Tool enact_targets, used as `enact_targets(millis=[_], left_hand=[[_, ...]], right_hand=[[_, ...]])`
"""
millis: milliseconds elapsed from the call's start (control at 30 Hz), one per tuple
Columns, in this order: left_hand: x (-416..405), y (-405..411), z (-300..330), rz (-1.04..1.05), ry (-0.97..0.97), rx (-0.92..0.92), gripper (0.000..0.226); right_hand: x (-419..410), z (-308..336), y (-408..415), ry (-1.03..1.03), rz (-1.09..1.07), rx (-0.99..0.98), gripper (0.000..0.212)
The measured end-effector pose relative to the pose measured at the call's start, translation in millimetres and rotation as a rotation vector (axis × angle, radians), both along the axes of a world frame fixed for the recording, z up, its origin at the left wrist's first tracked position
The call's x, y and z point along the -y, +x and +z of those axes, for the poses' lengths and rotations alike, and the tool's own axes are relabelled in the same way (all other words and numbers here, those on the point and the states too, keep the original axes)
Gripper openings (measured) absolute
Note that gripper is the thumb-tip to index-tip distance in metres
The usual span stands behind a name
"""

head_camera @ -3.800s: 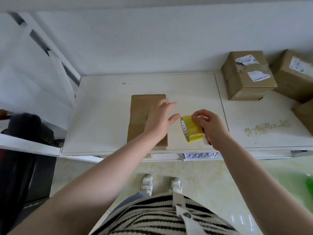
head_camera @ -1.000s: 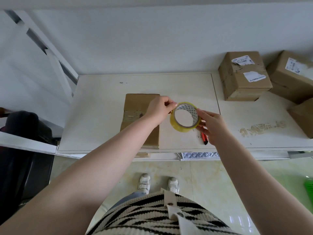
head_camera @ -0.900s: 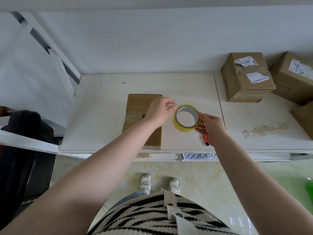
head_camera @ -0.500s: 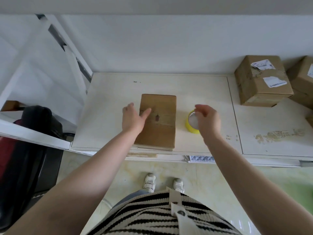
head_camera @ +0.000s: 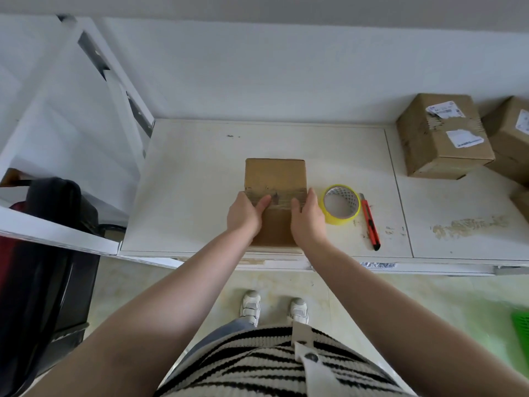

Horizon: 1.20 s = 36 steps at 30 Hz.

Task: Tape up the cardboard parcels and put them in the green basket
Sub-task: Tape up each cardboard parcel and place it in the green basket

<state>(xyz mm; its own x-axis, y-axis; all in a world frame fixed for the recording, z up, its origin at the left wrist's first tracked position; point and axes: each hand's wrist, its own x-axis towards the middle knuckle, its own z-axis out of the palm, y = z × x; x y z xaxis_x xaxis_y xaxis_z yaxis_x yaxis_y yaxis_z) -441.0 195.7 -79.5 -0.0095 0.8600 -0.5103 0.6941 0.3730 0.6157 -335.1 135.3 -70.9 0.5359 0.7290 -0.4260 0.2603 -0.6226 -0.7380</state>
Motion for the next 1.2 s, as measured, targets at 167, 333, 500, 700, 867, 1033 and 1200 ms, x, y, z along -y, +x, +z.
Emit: enact_targets(millis=[167,333,500,700,867,1033,1200], left_hand=[[-1,1,2,-0.162,0.018,-0.144,0.081],[-9,25,6,-0.581,0.623,-0.422,0.078],[-19,36,-11,-0.714,0.556,-0.54,0.073],[-23,36,-14,-0.722,0.533,-0.511,0.075],[-33,17,-2,-0.495,0.383,-0.082,0.085],[-32,6,20,-0.016,-0.209,0.725,0.095],[-27,9,30,-0.008,-0.144,0.491,0.064]], right_hand=[[-9,-12,13,-0.04,-0.011,-0.046,0.036],[-3,-13,18,0.021,0.031,-0.043,0.033],[-5,-15,15,0.015,0.047,0.012,0.024],[-5,-7,15,0.003,0.025,-0.063,0.031],[5,23,26,0.186,-0.008,-0.353,0.038],[-6,39,33,0.202,0.135,0.082,0.064],[-11,23,25,0.038,0.121,-0.017,0.073]])
